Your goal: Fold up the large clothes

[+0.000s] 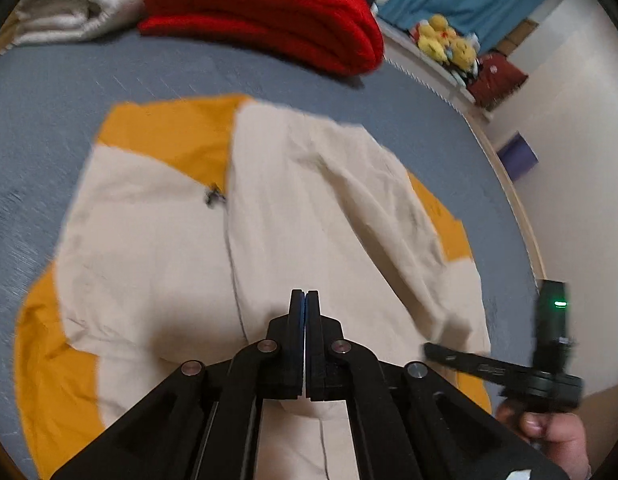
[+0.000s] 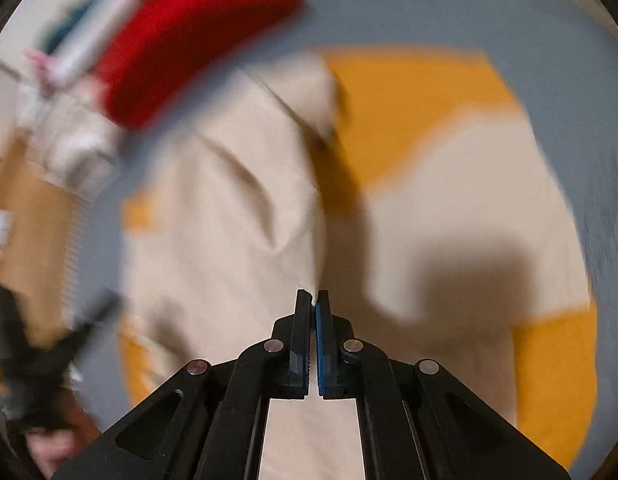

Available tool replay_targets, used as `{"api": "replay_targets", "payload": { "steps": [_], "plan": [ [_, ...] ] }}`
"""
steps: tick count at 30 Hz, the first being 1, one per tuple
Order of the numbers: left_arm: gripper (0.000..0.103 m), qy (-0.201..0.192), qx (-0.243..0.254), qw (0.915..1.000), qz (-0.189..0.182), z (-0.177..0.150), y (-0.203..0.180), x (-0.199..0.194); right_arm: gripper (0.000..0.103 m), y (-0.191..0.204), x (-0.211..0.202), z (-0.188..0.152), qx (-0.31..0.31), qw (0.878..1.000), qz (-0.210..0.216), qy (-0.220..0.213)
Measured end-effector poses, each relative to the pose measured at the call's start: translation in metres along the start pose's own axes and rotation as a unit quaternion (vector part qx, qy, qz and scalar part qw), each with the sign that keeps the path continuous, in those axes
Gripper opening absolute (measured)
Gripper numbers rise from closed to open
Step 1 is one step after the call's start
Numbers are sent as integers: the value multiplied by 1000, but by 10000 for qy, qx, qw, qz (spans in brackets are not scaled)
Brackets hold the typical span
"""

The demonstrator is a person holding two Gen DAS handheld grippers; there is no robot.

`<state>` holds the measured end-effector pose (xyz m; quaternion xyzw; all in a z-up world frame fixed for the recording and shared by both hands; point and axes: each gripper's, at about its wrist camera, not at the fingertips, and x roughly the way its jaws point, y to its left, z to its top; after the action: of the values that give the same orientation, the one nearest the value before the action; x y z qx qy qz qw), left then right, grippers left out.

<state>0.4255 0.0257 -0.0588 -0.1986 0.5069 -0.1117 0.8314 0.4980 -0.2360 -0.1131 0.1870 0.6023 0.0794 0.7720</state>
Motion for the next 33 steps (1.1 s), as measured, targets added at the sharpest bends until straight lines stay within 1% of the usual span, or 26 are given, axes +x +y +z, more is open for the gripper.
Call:
{"api": "replay_targets", "payload": {
  "steps": [2,3,4,5,7,8,10,11,13,14,15,16,17,19,20,21,22,23,24,26,27,29,30,33],
  "plan": [
    [0,339,32,9993,-178,-7,-2,19,2,-9,18,-6,309,9988,-168,329],
    [1,470,77,9987,-205,-10,-4,26,2,-9,24,-9,316,9983,-242,435],
    [3,617,153,9979,-136,-14,-4,34,2,-7,28,-10,278,9980,-288,483],
    [3,886,262,9956,163,-21,-1,49,2,-4,30,-11,225,9978,-332,519],
    [3,1385,315,9873,714,-32,9,71,3,0,29,-14,154,9978,-420,480],
    [3,1478,255,9856,777,-36,14,76,3,1,25,-13,105,9981,-485,354],
    [3,1387,126,9875,743,-33,14,70,5,8,4,-10,3,9981,-591,-176],
    [3,1316,176,9884,737,-30,9,65,5,11,-5,-7,-73,9971,-605,-455],
    [5,1153,346,9899,754,-27,-1,54,10,25,-31,-4,-367,9912,-620,-1112],
    [5,1094,412,9901,781,-26,-5,50,22,33,-40,-2,-539,9871,-649,-1360],
    [5,993,488,9910,755,-24,-12,44,47,40,-46,0,-729,9830,-572,-1587],
    [6,887,572,9922,659,-24,-18,40,57,45,-47,4,-856,9815,-460,-1650],
    [6,818,670,9929,538,-25,-24,38,60,48,-45,6,-1003,9803,-312,-1675],
    [9,811,776,9933,292,-28,-33,43,60,50,-36,10,-1063,9815,-249,-1571],
    [9,874,772,9930,167,-29,-37,48,59,49,-26,13,-1038,9840,-254,-1425],
    [10,1020,757,9919,24,-36,-40,56,55,46,-16,14,-976,9866,-217,-1287],
    [10,1191,752,9900,-15,-43,-41,66,48,43,-10,15,-923,9884,-188,-1190],
    [10,1313,765,9884,78,-48,-41,76,26,37,-1,19,-837,9907,-156,-1059],
    [10,1390,780,9871,177,-52,-39,80,14,31,8,22,-745,9929,-97,-926],
    [10,1539,756,9847,299,-53,-32,86,7,14,17,23,-455,9959,91,-777],
    [10,1561,724,9847,289,-52,-30,85,5,6,17,24,-251,9966,202,-764],
    [10,1619,641,9843,290,-49,-26,86,4,-4,18,25,107,9966,391,-713],
    [10,1651,619,9839,300,-49,-23,87,4,-8,19,24,223,9967,385,-677],
    [11,1745,753,9810,396,-53,-23,85,4,-12,27,24,198,9982,-65,-560]
  ]
}}
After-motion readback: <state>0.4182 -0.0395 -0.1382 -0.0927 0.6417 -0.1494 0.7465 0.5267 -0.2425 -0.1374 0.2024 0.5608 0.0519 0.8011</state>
